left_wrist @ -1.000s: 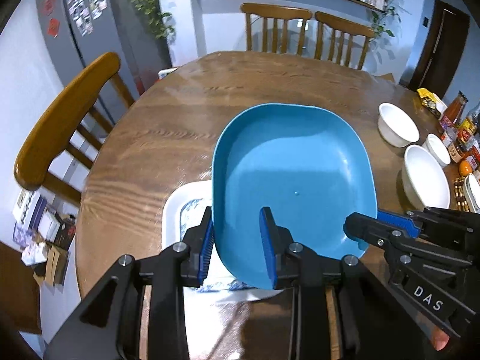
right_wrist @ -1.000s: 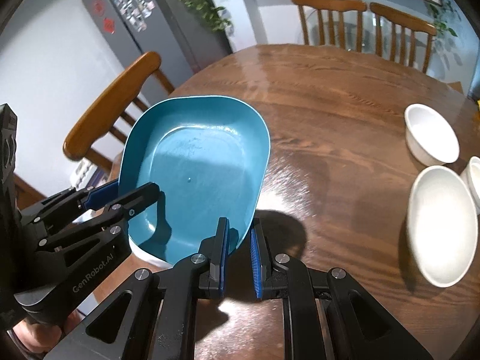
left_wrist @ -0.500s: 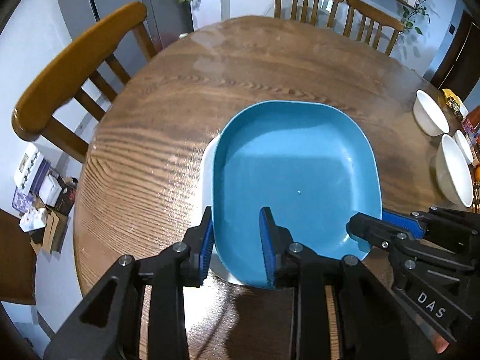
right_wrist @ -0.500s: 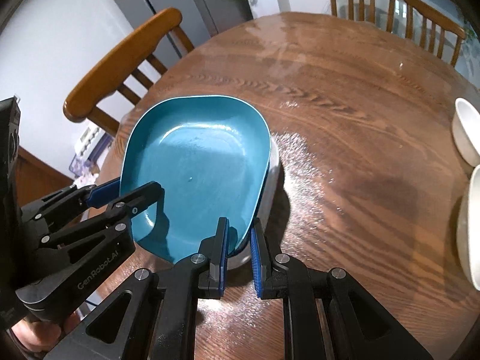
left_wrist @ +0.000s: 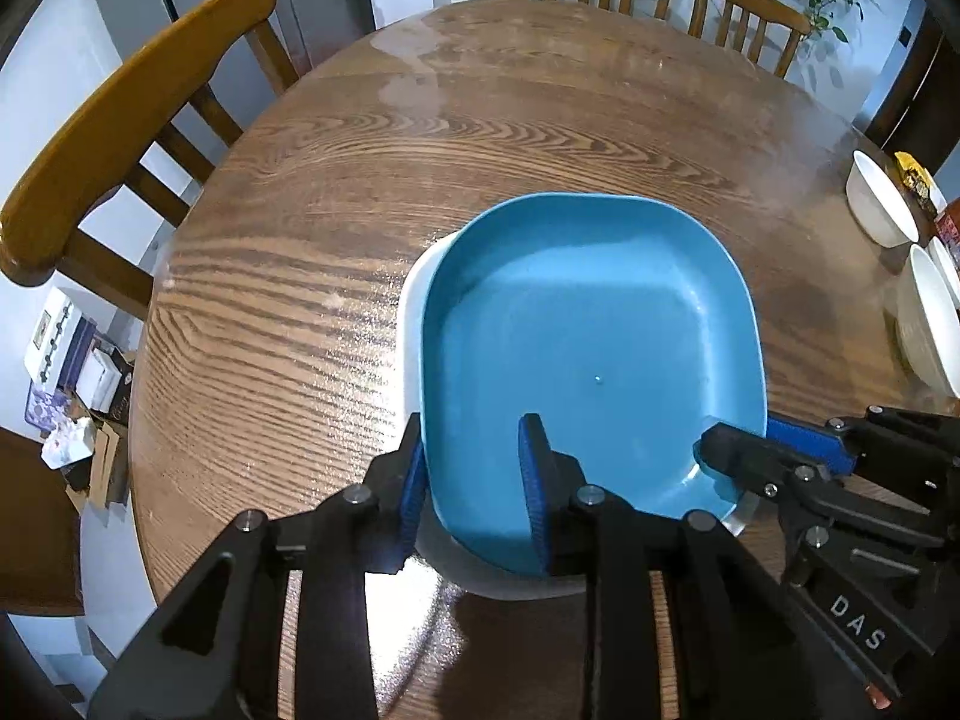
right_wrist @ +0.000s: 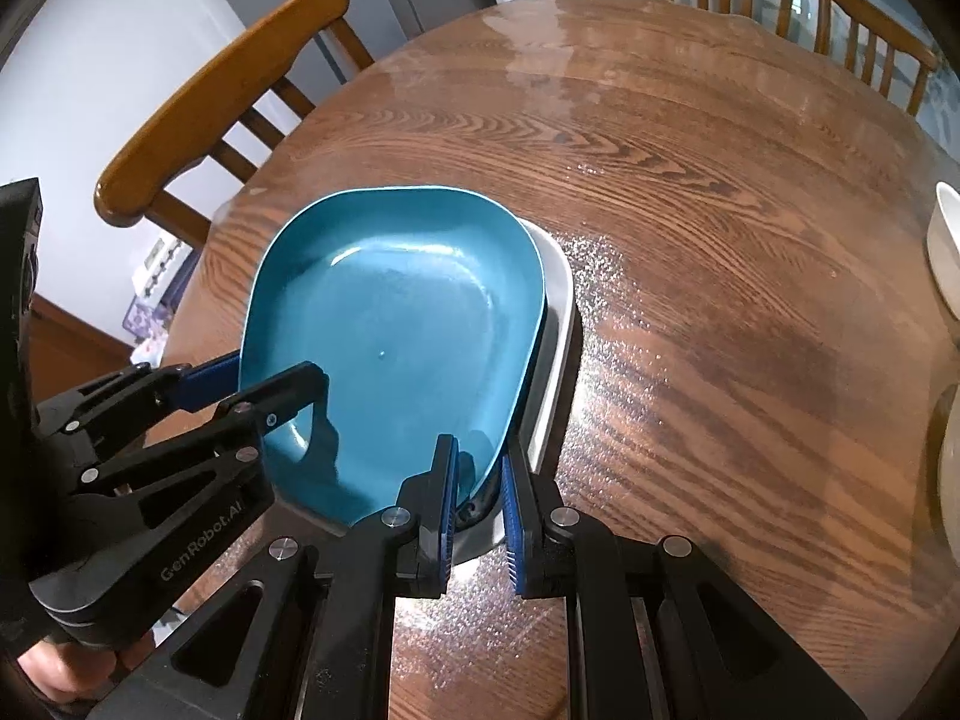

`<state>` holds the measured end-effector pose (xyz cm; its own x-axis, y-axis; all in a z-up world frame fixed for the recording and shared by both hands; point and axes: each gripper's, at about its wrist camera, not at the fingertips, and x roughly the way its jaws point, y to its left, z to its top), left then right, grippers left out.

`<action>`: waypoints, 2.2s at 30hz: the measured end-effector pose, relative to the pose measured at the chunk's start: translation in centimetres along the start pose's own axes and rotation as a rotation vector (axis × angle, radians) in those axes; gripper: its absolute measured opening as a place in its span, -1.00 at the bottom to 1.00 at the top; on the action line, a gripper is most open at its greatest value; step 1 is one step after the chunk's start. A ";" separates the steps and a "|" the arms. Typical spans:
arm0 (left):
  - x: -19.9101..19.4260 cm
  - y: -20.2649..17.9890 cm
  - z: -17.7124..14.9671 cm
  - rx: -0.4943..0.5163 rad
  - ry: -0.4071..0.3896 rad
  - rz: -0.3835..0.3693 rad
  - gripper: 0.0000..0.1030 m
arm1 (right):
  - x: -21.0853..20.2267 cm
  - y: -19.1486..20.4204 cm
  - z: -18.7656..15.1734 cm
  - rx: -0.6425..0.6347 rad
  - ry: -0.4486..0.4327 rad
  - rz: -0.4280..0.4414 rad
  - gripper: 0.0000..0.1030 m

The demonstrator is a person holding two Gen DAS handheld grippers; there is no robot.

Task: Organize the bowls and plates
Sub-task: 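Lower the teal dish onto the stacked square plates with the left gripper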

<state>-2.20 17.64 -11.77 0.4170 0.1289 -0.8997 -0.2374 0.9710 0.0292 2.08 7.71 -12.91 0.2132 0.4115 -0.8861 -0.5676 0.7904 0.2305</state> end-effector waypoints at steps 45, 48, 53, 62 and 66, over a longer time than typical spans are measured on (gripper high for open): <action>-0.9 -0.7 -1.0 0.037 -0.032 0.043 -0.36 | -0.6 1.6 -0.8 -0.038 -0.006 -0.047 -0.69; -0.9 -0.7 -1.0 0.036 -0.032 0.043 -0.36 | -0.6 1.5 -0.8 -0.036 -0.006 -0.047 -0.69; -0.9 -0.6 -1.0 0.035 -0.028 0.044 -0.36 | -0.6 1.4 -0.9 -0.031 -0.006 -0.047 -0.69; -0.6 -0.6 -0.9 0.031 -0.022 0.041 -0.36 | -0.7 1.3 -0.9 -0.024 -0.012 -0.050 -0.69; -0.5 -0.8 -0.9 0.030 -0.021 0.041 -0.36 | -0.8 1.2 -0.9 -0.018 -0.016 -0.055 -0.68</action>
<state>-3.00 16.63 -11.70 0.4256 0.1722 -0.8884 -0.2280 0.9705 0.0789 0.57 7.93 -12.30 0.2570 0.3753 -0.8906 -0.5691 0.8036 0.1744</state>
